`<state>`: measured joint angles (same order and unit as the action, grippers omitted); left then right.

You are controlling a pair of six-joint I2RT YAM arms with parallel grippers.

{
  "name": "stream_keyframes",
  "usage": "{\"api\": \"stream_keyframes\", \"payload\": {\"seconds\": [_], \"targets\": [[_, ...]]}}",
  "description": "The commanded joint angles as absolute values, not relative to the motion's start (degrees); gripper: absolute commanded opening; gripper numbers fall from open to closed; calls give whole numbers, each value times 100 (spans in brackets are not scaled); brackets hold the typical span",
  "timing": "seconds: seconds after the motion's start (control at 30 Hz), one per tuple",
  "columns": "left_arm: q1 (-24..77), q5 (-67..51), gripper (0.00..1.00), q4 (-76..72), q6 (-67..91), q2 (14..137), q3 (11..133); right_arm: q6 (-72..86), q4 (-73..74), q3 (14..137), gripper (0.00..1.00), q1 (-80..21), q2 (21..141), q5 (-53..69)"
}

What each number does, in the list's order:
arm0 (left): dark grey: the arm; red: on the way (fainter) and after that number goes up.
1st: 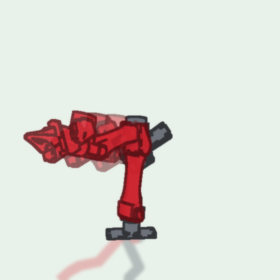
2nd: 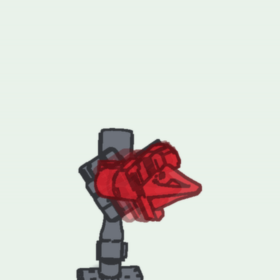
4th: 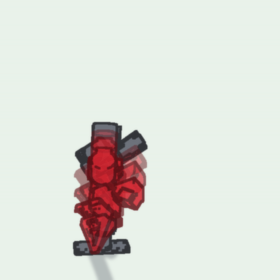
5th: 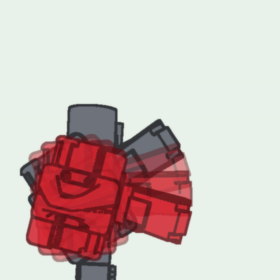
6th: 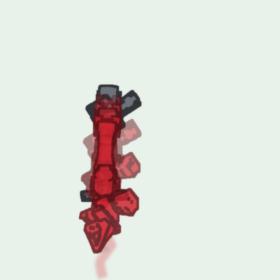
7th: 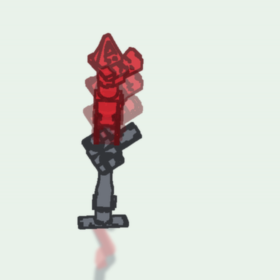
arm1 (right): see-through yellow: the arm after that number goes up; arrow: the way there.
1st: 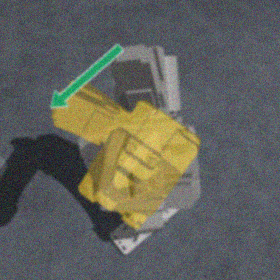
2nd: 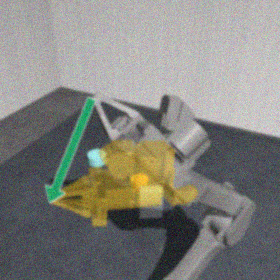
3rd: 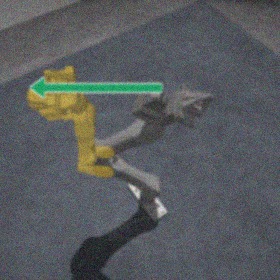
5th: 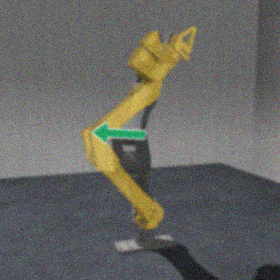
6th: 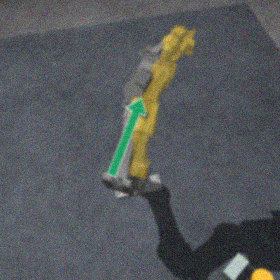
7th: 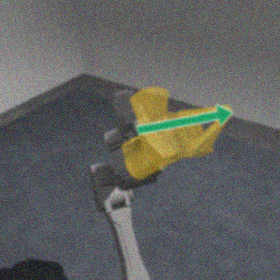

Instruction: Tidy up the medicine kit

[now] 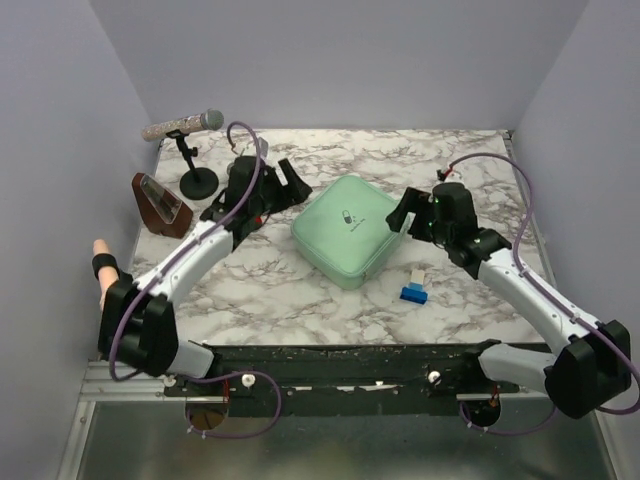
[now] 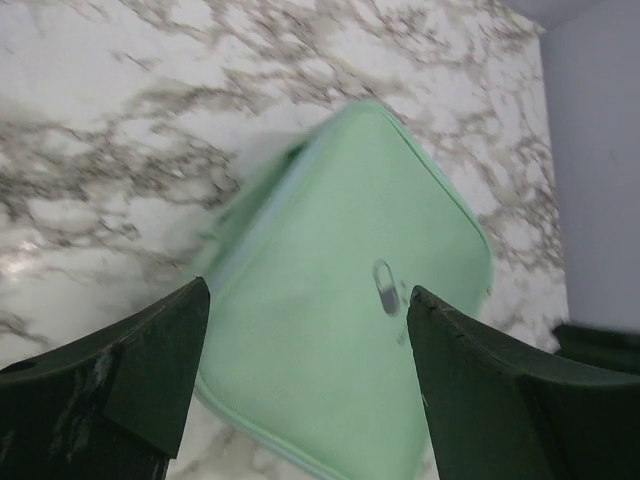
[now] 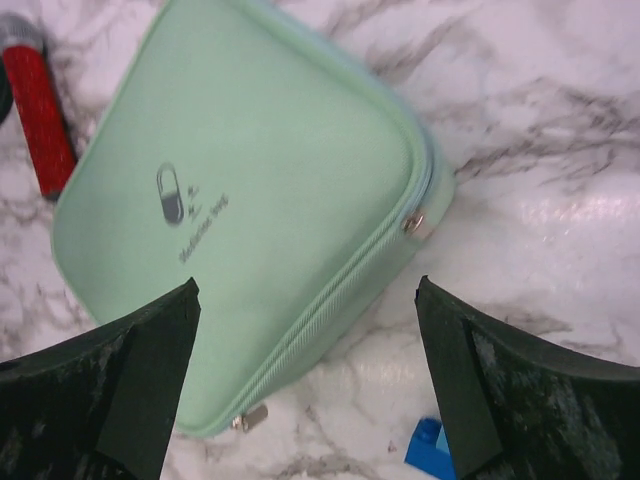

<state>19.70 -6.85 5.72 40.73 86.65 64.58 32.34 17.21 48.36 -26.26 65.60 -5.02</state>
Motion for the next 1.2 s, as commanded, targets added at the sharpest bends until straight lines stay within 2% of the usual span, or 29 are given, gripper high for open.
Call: {"api": "stream_keyframes", "payload": {"seconds": [0.0, 0.17, 0.27, 0.37, 0.57, 0.8, 1.17], "targets": [[2968, -46, 88, 500, 4438, 7368, 5346, 3217, 1416, 5579, 98, -2251, 7135, -1055], [4016, 904, 90, 274, 5035, 6294, 3914, 2954, 1301, 6572, 100, -1794, 8347, -924], [4043, 870, 91, 62, 5282, 6100, 3288, 2699, 1274, 7039, 100, -1705, 9059, -678], [4034, 984, 92, 149, 5265, 6082, 3182, 2549, 1441, 7321, 100, -1696, 9605, -169], [3999, 1046, 98, -657, 5106, 5976, 3032, 2592, 800, 6531, 100, -1696, 9633, 983], [3727, 335, 98, -967, 5054, 7117, 3682, 2593, 712, 5960, 97, -1915, 9510, 1634], [2647, -280, 92, -993, 5107, 8244, 4166, 3181, 378, 4624, 94, -3172, 8728, 1415]]}}
